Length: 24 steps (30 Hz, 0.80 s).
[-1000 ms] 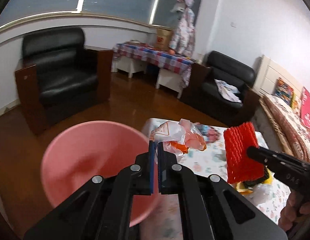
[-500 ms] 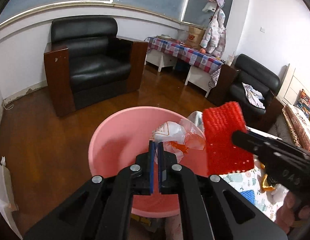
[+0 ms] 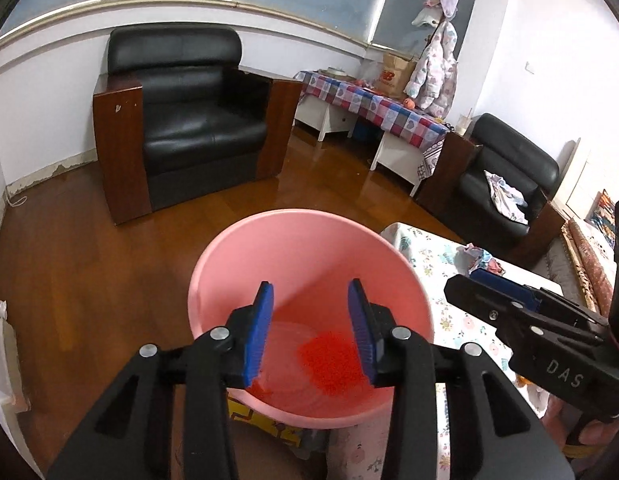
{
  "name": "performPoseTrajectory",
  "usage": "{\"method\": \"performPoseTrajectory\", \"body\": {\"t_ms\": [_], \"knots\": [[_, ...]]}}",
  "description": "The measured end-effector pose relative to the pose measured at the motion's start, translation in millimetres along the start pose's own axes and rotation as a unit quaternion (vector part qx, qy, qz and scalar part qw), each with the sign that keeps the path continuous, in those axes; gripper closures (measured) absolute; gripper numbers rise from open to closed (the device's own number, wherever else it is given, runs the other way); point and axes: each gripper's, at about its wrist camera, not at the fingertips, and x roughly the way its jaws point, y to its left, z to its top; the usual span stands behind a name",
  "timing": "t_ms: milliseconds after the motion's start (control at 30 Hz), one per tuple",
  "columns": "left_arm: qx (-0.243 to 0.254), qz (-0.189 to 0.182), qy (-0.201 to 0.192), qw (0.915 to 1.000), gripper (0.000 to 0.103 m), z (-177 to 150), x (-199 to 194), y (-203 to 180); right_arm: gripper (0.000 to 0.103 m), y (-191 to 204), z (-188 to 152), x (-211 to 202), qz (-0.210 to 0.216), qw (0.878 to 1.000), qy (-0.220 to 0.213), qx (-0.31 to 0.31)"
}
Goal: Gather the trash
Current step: 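Carry both items over the pink bucket and open both grippers to drop them, then grasp the blue foam net with the left gripper while the right grasps the white plastic bag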
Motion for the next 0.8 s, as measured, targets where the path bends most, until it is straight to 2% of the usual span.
{"method": "performPoseTrajectory", "body": {"t_ms": [167, 400, 633, 800], "knots": [[0.019, -0.003, -0.006, 0.9998, 0.064, 2, -3, -14, 0.062, -7, -5, -17, -0.007, 1.0, -0.014, -0.001], [0.043, -0.029, -0.01, 0.9986, 0.064, 0, -6, -43, 0.062, -23, -20, -53, -0.047, 0.998, -0.04, -0.011], [0.088, -0.085, -0.005, 0.9925, 0.064, -12, -10, -85, 0.062, -57, -41, -102, -0.099, 0.993, -0.065, -0.001], [0.124, -0.129, 0.021, 0.9837, 0.064, -27, -6, -115, 0.062, -87, -61, -134, -0.136, 0.988, -0.072, 0.022]]}}
